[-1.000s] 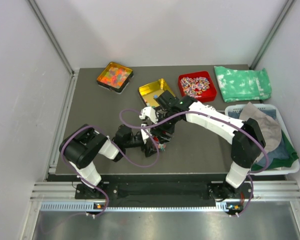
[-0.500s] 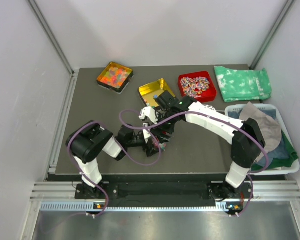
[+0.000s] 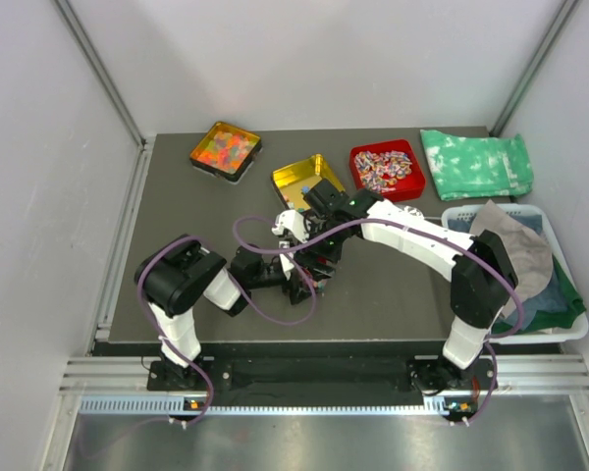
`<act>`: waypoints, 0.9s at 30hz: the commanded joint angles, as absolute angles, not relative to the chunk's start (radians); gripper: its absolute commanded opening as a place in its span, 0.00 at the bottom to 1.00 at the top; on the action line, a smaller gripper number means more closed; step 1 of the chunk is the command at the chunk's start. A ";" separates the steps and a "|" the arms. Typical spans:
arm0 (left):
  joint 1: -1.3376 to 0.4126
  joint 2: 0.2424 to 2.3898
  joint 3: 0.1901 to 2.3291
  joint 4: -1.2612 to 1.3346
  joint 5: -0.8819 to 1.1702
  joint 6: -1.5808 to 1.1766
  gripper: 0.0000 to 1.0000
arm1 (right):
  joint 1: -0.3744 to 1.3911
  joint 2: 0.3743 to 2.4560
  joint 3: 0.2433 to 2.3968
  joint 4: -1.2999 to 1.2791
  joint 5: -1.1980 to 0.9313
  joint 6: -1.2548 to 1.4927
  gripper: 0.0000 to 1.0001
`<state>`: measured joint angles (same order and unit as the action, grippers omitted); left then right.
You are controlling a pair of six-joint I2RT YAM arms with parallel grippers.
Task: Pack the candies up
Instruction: Close the bottle lid on the packing bottle, then screw the bottle lid onto the packing bottle.
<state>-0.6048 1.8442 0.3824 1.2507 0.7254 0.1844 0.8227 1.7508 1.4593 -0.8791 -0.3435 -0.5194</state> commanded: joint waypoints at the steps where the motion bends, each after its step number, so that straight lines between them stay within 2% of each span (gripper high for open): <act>1: -0.609 1.845 0.393 1.330 0.758 0.184 0.87 | 0.834 1.756 1.476 -0.854 -0.347 -0.511 0.73; 4: -0.612 1.845 0.400 1.304 0.781 0.189 0.78 | 0.834 1.746 1.477 -0.862 -0.341 -0.512 0.74; 7: -0.614 1.845 0.400 1.292 0.785 0.193 0.73 | 0.833 1.730 1.473 -0.871 -0.337 -0.522 0.80; 11: -0.617 1.844 0.402 1.287 0.785 0.195 0.75 | 0.822 1.709 1.468 -0.888 -0.339 -0.540 0.88; 13: -0.618 1.842 0.402 1.285 0.782 0.196 0.77 | 0.810 1.697 1.471 -0.910 -0.350 -0.552 0.97; 14: -0.617 1.844 0.402 1.284 0.784 0.198 0.77 | 0.798 1.683 1.471 -0.916 -0.354 -0.563 0.99; 27: -0.617 1.848 0.411 1.264 0.825 0.198 0.77 | 0.767 1.559 1.393 -0.891 -0.354 -0.752 0.99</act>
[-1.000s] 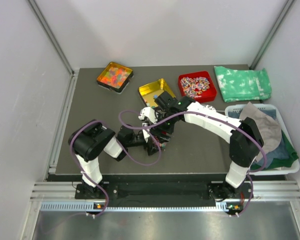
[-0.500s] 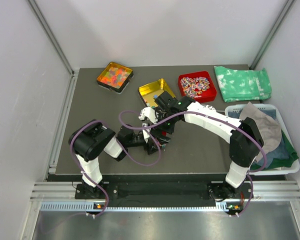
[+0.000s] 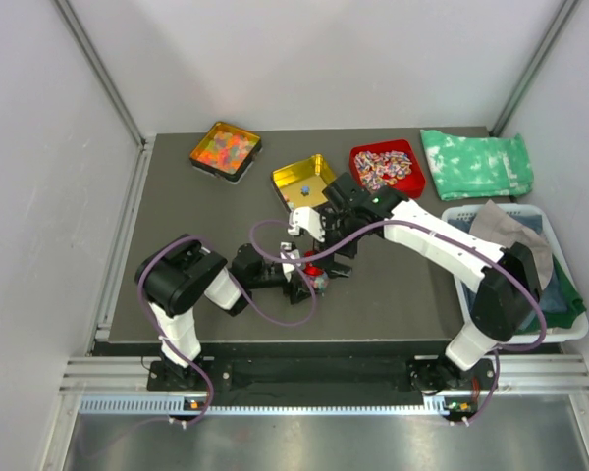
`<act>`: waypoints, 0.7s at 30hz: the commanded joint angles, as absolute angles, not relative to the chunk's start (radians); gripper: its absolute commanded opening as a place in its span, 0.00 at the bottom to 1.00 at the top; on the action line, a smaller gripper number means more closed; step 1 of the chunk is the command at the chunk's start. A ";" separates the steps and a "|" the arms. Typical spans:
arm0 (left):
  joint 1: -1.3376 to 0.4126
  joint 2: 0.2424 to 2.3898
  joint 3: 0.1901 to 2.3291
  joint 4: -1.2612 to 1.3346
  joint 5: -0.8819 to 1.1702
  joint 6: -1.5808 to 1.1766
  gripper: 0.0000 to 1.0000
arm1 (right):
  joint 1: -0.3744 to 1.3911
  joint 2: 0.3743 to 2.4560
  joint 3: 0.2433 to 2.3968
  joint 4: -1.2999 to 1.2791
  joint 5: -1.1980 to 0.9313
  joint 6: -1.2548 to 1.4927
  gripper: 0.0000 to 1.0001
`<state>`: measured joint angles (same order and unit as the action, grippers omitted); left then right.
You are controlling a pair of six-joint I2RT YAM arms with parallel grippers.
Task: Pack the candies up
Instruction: Screw the bottle lid onto the packing bottle.
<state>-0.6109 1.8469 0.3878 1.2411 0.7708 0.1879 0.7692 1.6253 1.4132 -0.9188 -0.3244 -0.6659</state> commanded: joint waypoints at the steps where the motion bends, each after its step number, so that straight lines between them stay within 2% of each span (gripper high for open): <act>1: -0.617 1.851 0.411 1.262 0.828 0.196 0.77 | 0.765 1.557 1.391 -0.888 -0.362 -0.761 0.99; 10: -0.618 1.859 0.430 1.230 0.850 0.198 0.77 | 0.779 1.591 1.437 -0.885 -0.434 -0.821 0.98; 21: -0.618 1.861 0.437 1.213 0.856 0.201 0.78 | 0.822 1.677 1.515 -0.876 -0.474 -0.815 0.87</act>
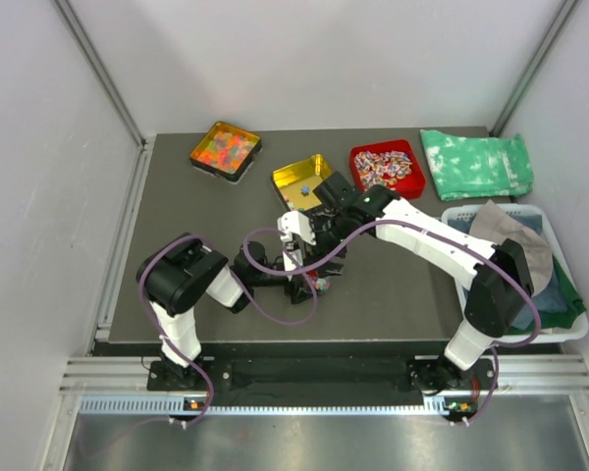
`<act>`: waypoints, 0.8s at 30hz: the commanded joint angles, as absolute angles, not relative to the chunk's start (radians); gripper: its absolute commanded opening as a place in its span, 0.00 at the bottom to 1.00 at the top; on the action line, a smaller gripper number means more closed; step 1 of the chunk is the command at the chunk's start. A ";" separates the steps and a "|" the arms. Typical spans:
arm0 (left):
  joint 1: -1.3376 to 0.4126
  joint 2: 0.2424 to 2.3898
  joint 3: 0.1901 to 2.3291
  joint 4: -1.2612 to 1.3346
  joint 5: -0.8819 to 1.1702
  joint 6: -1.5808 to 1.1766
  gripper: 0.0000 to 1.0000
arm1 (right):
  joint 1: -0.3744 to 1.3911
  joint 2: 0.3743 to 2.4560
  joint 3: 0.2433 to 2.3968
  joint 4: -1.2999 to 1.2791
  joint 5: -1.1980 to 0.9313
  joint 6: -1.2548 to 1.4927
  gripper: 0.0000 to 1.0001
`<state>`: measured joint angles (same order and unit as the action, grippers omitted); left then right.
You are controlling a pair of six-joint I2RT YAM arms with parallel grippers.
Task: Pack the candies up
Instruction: Screw the bottle lid onto the packing bottle.
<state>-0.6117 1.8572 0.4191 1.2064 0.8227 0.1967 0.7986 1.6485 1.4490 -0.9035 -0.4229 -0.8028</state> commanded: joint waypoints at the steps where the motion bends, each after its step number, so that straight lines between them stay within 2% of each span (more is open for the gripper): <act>1: -0.618 1.861 0.439 1.213 0.856 0.201 0.78 | 0.825 1.683 1.520 -0.877 -0.471 -0.815 0.86; 10: -0.620 1.859 0.439 1.209 0.854 0.201 0.78 | 0.833 1.686 1.490 -0.858 -0.440 -0.808 0.84; 14: -0.620 1.859 0.439 1.207 0.850 0.201 0.79 | 0.831 1.671 1.474 -0.827 -0.425 -0.769 0.76; 24: -0.620 1.850 0.434 1.210 0.789 0.210 0.79 | 0.833 1.609 1.347 -0.710 -0.345 -0.591 0.67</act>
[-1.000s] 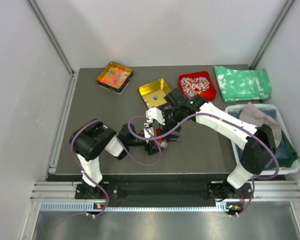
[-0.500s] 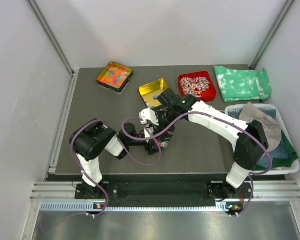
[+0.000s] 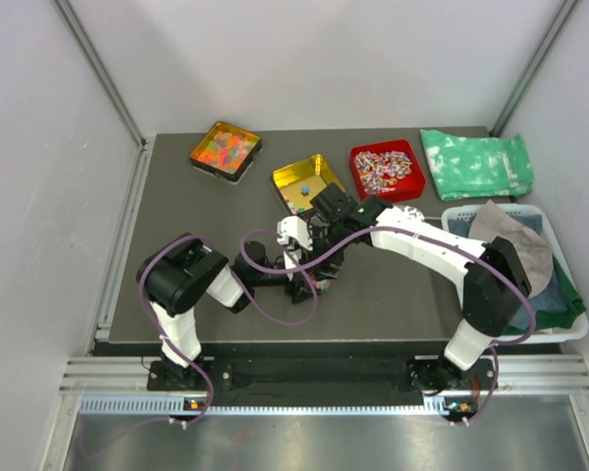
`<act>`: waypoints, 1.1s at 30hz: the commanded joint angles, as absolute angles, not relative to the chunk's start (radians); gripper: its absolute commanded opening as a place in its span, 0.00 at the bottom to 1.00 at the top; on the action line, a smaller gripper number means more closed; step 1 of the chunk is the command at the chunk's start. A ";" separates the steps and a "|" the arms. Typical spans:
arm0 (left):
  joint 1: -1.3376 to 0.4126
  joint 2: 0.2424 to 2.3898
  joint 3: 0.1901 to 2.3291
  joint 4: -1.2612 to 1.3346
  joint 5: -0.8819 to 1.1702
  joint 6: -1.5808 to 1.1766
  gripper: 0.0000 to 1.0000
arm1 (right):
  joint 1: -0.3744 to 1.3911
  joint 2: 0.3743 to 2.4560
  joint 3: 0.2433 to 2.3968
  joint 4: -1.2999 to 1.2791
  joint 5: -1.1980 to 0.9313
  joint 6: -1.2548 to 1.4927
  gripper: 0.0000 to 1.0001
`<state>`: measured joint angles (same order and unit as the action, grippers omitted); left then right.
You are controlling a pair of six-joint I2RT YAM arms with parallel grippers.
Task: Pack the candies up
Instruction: Screw the bottle lid onto the packing bottle.
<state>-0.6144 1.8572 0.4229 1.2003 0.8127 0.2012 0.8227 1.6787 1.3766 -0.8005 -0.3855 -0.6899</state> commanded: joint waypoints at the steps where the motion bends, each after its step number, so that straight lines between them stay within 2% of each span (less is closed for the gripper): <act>1: -0.618 1.850 0.433 1.216 0.784 0.212 0.79 | 0.834 1.599 1.332 -0.686 -0.341 -0.545 0.67; 6: -0.618 1.850 0.434 1.210 0.758 0.216 0.79 | 0.834 1.543 1.262 -0.598 -0.307 -0.454 0.64; 7: -0.618 1.850 0.436 1.209 0.749 0.216 0.79 | 0.834 1.543 1.262 -0.589 -0.292 -0.415 0.59; 8: -0.620 1.850 0.436 1.207 0.746 0.218 0.79 | 0.834 1.543 1.266 -0.583 -0.282 -0.394 0.58; 14: -0.621 1.850 0.439 1.197 0.703 0.227 0.79 | 0.847 1.572 1.259 -0.529 -0.221 -0.216 0.60; 23: -0.624 1.847 0.439 1.190 0.692 0.236 0.79 | 0.894 1.609 1.249 -0.520 -0.192 -0.221 0.74; 29: -0.623 1.847 0.440 1.189 0.695 0.236 0.79 | 0.893 1.598 1.262 -0.546 -0.241 -0.274 0.98; 33: -0.624 1.847 0.440 1.186 0.696 0.235 0.79 | 0.894 1.585 1.284 -0.574 -0.252 -0.313 0.99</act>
<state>-0.6128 1.8568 0.4267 1.2053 0.7219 0.2108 0.8726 1.5993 1.2484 -0.6113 -0.1963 -0.2840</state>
